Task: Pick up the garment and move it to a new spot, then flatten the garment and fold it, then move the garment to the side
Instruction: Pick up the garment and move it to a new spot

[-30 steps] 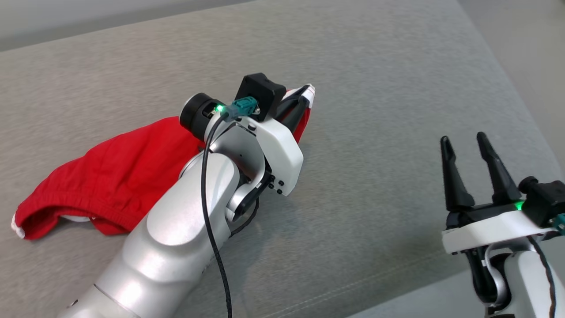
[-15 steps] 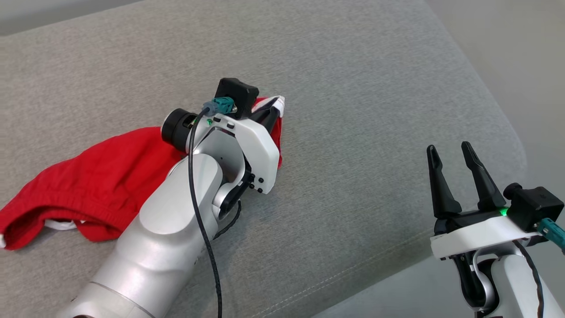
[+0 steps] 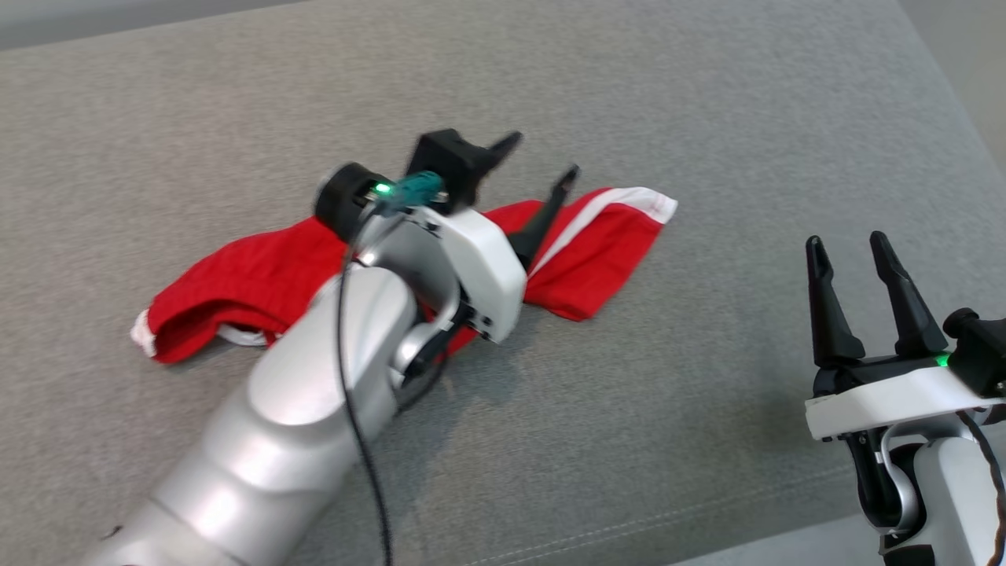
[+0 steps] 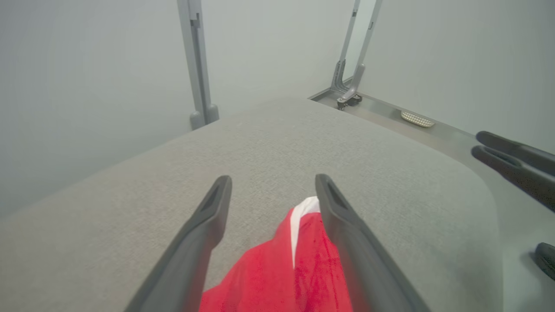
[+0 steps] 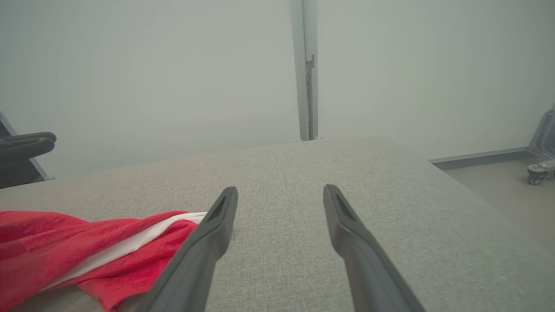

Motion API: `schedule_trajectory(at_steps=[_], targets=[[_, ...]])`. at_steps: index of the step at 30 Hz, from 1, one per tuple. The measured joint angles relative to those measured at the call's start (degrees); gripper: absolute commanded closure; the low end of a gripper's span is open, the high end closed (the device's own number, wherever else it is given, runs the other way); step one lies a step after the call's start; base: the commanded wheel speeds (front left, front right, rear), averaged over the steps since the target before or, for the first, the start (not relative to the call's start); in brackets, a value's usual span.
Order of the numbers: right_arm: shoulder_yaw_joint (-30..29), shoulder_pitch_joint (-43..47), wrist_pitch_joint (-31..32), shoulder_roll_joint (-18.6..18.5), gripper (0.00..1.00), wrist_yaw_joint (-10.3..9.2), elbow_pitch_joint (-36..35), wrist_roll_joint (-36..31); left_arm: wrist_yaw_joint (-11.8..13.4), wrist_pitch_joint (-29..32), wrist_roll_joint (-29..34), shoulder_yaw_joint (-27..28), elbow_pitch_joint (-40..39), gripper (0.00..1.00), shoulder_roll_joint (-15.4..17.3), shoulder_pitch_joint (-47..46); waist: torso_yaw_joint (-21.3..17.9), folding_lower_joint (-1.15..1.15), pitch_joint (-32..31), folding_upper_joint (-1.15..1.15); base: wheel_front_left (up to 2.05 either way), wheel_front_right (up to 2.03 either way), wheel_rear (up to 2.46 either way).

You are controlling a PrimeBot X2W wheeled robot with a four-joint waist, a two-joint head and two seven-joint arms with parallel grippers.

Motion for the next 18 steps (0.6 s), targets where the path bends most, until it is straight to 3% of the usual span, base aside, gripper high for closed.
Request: schedule_trajectory(at_steps=[11, 18], targets=[[-2.7, 0.4, 0.2, -1.0, 0.00, 0.00, -0.8, -1.4, 13.2, -4.4, -0.7, 14.0, -19.7, 0.00, 17.2, 13.5, 9.9, 0.00, -2.9, 0.00, 0.00, 0.00, 0.00], [-2.8, 1.7, 0.7, -1.7, 0.00, 0.00, -1.6, -1.9, 18.1, -8.4, -5.3, 23.2, -28.1, 0.00, 23.1, 27.9, 14.4, 0.00, -5.0, 0.00, 0.00, 0.00, 0.00]])
